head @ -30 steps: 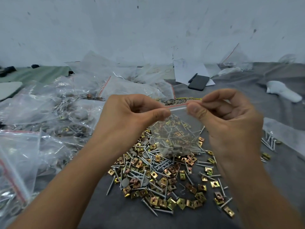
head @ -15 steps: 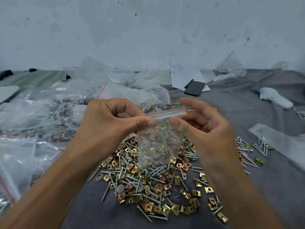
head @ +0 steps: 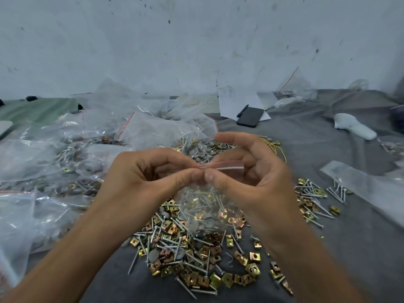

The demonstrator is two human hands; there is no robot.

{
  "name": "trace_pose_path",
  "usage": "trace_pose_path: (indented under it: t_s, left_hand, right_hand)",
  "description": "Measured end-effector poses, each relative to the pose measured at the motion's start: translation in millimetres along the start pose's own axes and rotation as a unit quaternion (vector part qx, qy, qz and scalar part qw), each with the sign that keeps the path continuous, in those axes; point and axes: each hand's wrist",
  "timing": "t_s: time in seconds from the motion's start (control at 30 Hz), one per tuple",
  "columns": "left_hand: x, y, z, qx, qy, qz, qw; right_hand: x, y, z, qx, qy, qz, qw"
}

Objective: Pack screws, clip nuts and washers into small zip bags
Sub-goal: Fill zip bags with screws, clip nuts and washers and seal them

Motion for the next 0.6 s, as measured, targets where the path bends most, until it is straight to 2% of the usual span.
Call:
trace_pose_path:
  t_s: [0.4,0.6]
  left_hand:
    - [-1.6,0.8,3.4,-0.022,-0.063,-0.021,0.998]
    - [-3.5,6.2,9.4,-0.004,-0.036,0.003,0.999]
  right_hand:
    - [4.7,-2.6,9.4,-0.041,0.023,0.007,0.999]
    - [10.9,-3.2,22.4,-0.032,0.017,0.000,0.999]
Point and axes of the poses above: each hand's wrist, its own y-axis away from the middle knuckle, its own z-axis out of the back of the hand, x = y × z, and after that the axes turned 4 degrees about z, right-handed
